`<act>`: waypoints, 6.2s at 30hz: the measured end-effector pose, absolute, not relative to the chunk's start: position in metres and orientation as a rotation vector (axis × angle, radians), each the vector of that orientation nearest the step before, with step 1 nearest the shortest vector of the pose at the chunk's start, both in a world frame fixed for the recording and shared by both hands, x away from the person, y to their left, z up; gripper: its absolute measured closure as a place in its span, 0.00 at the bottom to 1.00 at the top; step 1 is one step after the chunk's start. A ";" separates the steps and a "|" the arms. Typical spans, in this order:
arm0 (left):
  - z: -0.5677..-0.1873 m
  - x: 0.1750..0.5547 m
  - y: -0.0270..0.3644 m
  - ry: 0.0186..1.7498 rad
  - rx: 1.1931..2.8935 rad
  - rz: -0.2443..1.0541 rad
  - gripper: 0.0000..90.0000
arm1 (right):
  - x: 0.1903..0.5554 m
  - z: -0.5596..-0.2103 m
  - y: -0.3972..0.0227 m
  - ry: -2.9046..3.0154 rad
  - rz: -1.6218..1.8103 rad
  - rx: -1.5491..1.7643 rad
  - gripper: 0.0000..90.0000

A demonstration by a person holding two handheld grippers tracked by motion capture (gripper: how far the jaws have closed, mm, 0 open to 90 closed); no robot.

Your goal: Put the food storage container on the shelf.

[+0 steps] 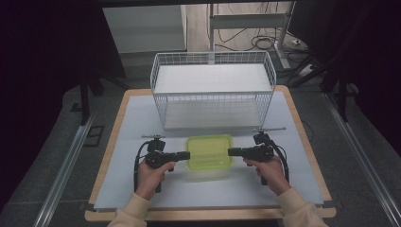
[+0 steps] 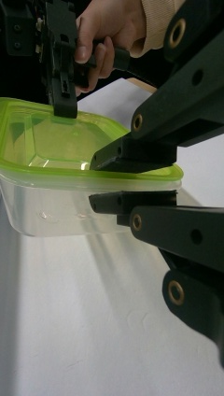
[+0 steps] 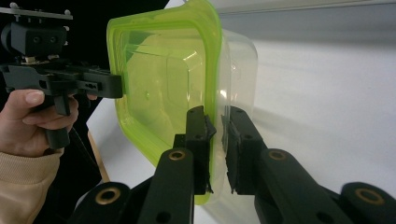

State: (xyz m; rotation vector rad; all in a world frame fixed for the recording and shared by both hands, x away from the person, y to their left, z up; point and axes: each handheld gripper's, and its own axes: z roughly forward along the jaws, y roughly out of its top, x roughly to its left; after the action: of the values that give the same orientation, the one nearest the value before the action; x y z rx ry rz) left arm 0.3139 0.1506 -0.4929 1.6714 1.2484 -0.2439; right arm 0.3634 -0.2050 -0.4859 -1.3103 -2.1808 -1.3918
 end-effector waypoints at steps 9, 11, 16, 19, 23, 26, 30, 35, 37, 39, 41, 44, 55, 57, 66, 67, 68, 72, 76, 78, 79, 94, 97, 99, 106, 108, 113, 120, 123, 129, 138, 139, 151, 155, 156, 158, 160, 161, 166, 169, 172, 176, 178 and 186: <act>-0.483 0.312 0.152 1.230 1.665 -0.211 0.90 | 0.361 -0.478 -0.205 -2.175 -1.439 -1.304 0.89; -0.482 0.312 0.152 1.228 1.663 -0.209 0.90 | 0.361 -0.475 -0.204 -2.180 -1.444 -1.302 0.89; -0.479 0.311 0.152 1.218 1.661 -0.202 0.90 | 0.359 -0.473 -0.204 -2.187 -1.465 -1.294 0.89; -0.475 0.310 0.153 1.211 1.658 -0.194 0.90 | 0.358 -0.468 -0.204 -2.201 -1.486 -1.289 0.89; -0.472 0.310 0.153 1.206 1.654 -0.183 0.90 | 0.356 -0.463 -0.204 -2.208 -1.501 -1.281 0.89; -0.470 0.310 0.153 1.201 1.653 -0.184 0.90 | 0.356 -0.462 -0.204 -2.202 -1.506 -1.284 0.89; -0.468 0.311 0.155 1.197 1.659 -0.188 0.90 | 0.354 -0.461 -0.203 -2.198 -1.515 -1.291 0.89; -0.459 0.312 0.156 1.183 1.656 -0.179 0.90 | 0.354 -0.452 -0.202 -2.210 -1.537 -1.277 0.89; -0.453 0.314 0.157 1.178 1.657 -0.178 0.90 | 0.354 -0.447 -0.202 -2.214 -1.546 -1.277 0.89; -0.449 0.316 0.157 1.172 1.655 -0.177 0.90 | 0.355 -0.442 -0.201 -2.219 -1.554 -1.275 0.89; -0.442 0.318 0.158 1.164 1.652 -0.175 0.90 | 0.355 -0.436 -0.201 -2.226 -1.563 -1.270 0.89; -0.435 0.321 0.158 1.155 1.649 -0.171 0.90 | 0.357 -0.427 -0.201 -2.233 -1.577 -1.268 0.89; -0.411 0.334 0.155 1.134 1.644 -0.162 0.90 | 0.366 -0.399 -0.204 -2.253 -1.613 -1.263 0.89; -0.407 0.336 0.155 1.132 1.642 -0.161 0.90 | 0.368 -0.396 -0.204 -2.249 -1.615 -1.264 0.89; -0.388 0.345 0.155 1.124 1.639 -0.152 0.90 | 0.374 -0.377 -0.204 -2.257 -1.646 -1.261 0.89; -0.386 0.346 0.155 1.123 1.637 -0.151 0.90 | 0.375 -0.375 -0.204 -2.257 -1.647 -1.262 0.89; -0.385 0.347 0.155 1.122 1.639 -0.149 0.90 | 0.376 -0.372 -0.204 -2.258 -1.650 -1.261 0.89; -0.379 0.351 0.155 1.123 1.635 -0.149 0.90 | 0.379 -0.367 -0.204 -2.264 -1.655 -1.263 0.89; -0.376 0.356 0.156 1.122 1.626 -0.159 0.90 | 0.381 -0.360 -0.203 -2.271 -1.659 -1.267 0.89; -0.372 0.358 0.156 1.119 1.628 -0.155 0.90 | 0.383 -0.357 -0.203 -2.277 -1.662 -1.267 0.89; -0.370 0.359 0.156 1.119 1.629 -0.154 0.90 | 0.383 -0.355 -0.202 -2.280 -1.661 -1.269 0.89; -0.348 0.376 0.157 1.115 1.638 -0.128 0.90 | 0.400 -0.333 -0.200 -2.281 -1.668 -1.286 0.89; -0.345 0.379 0.157 1.114 1.631 -0.131 0.90 | 0.403 -0.329 -0.199 -2.290 -1.668 -1.283 0.89; -0.343 0.382 0.158 1.113 1.627 -0.132 0.90 | 0.405 -0.325 -0.198 -2.295 -1.665 -1.282 0.89; -0.333 0.392 0.158 1.112 1.626 -0.116 0.90 | 0.415 -0.316 -0.198 -2.283 -1.671 -1.289 0.89; -0.330 0.396 0.157 1.114 1.631 -0.112 0.90 | 0.418 -0.315 -0.198 -2.277 -1.676 -1.292 0.89; -0.328 0.406 0.157 1.120 1.633 -0.115 0.90 | 0.426 -0.313 -0.198 -2.271 -1.676 -1.310 0.89; -0.327 0.418 0.160 1.120 1.621 -0.120 0.90 | 0.438 -0.309 -0.196 -2.277 -1.677 -1.318 0.89; -0.325 0.423 0.161 1.119 1.623 -0.116 0.90 | 0.442 -0.308 -0.194 -2.273 -1.681 -1.326 0.89; -0.322 0.435 0.159 1.129 1.633 -0.117 0.90 | 0.453 -0.305 -0.194 -2.257 -1.675 -1.360 0.89; -0.316 0.454 0.154 1.149 1.637 -0.104 0.90 | 0.469 -0.300 -0.195 -2.252 -1.680 -1.400 0.89; -0.316 0.457 0.154 1.150 1.635 -0.105 0.90 | 0.470 -0.300 -0.195 -2.246 -1.683 -1.404 0.89; -0.323 0.482 0.149 1.208 1.627 -0.104 0.89 | 0.491 -0.303 -0.194 -2.244 -1.624 -1.468 0.89; -0.324 0.488 0.148 1.223 1.618 -0.104 0.89 | 0.499 -0.307 -0.193 -2.232 -1.612 -1.500 0.88; -0.324 0.489 0.148 1.221 1.618 -0.106 0.89 | 0.500 -0.308 -0.193 -2.225 -1.610 -1.505 0.88; -0.325 0.491 0.148 1.222 1.615 -0.112 0.88 | 0.503 -0.309 -0.192 -2.229 -1.606 -1.516 0.88; -0.327 0.494 0.148 1.232 1.630 -0.119 0.87 | 0.505 -0.309 -0.191 -2.240 -1.605 -1.513 0.87; -0.329 0.496 0.147 1.239 1.635 -0.124 0.85 | 0.505 -0.310 -0.189 -2.241 -1.606 -1.515 0.86; -0.334 0.501 0.146 1.253 1.611 -0.128 0.81 | 0.509 -0.312 -0.185 -2.280 -1.596 -1.552 0.79; -0.335 0.503 0.145 1.260 1.609 -0.123 0.79 | 0.511 -0.314 -0.185 -2.278 -1.597 -1.568 0.75; -0.336 0.503 0.146 1.262 1.603 -0.111 0.72 | 0.512 -0.315 -0.184 -2.315 -1.582 -1.587 0.69; -0.334 0.501 0.145 1.266 1.616 -0.063 0.57 | 0.511 -0.315 -0.185 -2.344 -1.612 -1.597 0.57; -0.333 0.499 0.147 1.256 1.600 -0.047 0.51 | 0.511 -0.314 -0.187 -2.340 -1.612 -1.619 0.51; -0.321 0.478 0.162 1.195 1.598 0.034 0.33 | 0.489 -0.304 -0.197 -2.353 -1.771 -1.508 0.45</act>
State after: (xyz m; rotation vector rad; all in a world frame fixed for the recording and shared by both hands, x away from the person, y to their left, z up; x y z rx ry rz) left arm 0.4782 0.1624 -0.3214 1.5984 1.1952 0.0343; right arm 0.4888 -0.1974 -0.3045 -1.5075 -2.3530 -1.7708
